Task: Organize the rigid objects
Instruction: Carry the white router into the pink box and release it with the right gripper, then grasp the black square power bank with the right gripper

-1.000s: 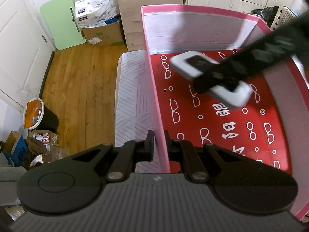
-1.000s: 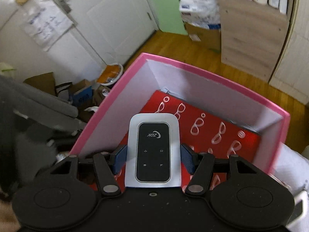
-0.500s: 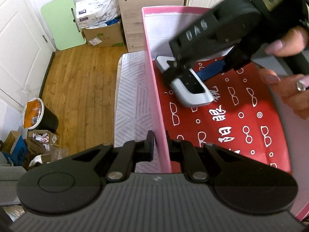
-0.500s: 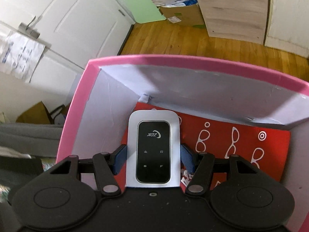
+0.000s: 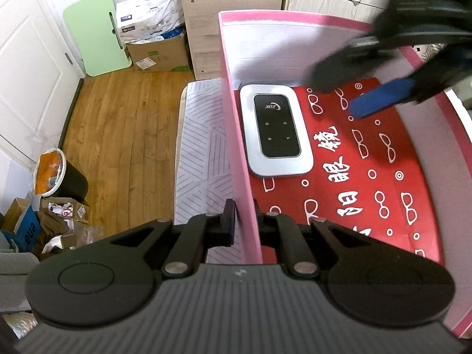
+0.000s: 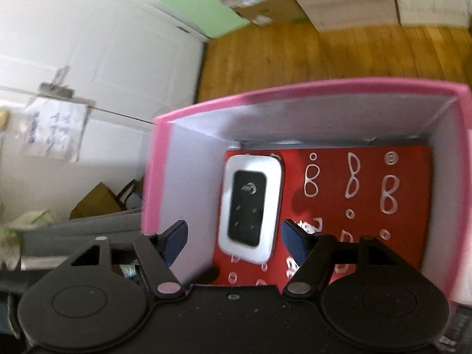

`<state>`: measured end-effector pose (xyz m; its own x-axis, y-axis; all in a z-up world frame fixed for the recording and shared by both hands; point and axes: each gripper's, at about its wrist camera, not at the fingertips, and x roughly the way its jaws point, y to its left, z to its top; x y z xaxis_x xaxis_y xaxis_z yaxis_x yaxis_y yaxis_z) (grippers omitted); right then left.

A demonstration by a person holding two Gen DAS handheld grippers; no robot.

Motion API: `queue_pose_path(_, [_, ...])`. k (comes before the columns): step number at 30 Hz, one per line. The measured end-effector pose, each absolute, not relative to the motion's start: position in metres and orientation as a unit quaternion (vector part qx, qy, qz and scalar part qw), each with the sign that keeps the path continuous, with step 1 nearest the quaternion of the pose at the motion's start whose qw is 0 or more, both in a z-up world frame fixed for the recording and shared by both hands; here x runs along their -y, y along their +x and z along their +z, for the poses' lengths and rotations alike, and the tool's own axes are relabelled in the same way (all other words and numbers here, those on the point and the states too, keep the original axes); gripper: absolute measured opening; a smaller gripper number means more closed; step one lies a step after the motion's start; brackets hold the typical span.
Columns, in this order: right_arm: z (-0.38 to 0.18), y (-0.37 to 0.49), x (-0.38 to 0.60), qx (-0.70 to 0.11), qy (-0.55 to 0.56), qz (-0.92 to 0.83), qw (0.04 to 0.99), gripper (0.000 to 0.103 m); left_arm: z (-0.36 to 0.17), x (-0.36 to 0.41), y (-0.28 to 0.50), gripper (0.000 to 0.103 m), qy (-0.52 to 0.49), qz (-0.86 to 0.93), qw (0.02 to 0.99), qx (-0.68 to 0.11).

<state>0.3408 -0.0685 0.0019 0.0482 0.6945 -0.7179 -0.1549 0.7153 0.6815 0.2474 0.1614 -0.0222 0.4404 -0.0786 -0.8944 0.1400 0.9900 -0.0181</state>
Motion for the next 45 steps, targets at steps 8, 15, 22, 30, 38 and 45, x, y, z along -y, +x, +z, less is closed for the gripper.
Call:
queue_pose_path(8, [0.061, 0.284, 0.122, -0.543, 0.143, 0.373, 0.739, 0.075, -0.021, -0.158, 0.244, 0.008, 0.039, -0.063, 0.853, -0.517])
queue_pose_path(15, [0.089, 0.235, 0.184, -0.484, 0.084, 0.366, 0.79, 0.075, -0.021, -0.159, 0.244, 0.008, 0.041, -0.063, 0.853, -0.517])
queue_pose_path(22, [0.072, 0.199, 0.235, -0.428, 0.026, 0.338, 0.838, 0.084, -0.021, -0.162, 0.242, 0.008, 0.035, -0.061, 0.853, -0.517])
queue_pose_path(30, [0.021, 0.17, 0.232, -0.421, -0.072, 0.397, 0.812, 0.084, -0.02, -0.162, 0.243, 0.008, 0.03, -0.064, 0.854, -0.516])
queue_pose_path(38, [0.006, 0.174, 0.193, -0.418, -0.213, 0.513, 0.719, 0.069, -0.02, -0.169, 0.241, 0.009, 0.012, -0.067, 0.856, -0.513])
queue_pose_path(45, [-0.015, 0.173, 0.162, -0.408, -0.31, 0.532, 0.674, 0.068, -0.02, -0.17, 0.241, 0.009, 0.011, -0.067, 0.856, -0.513])
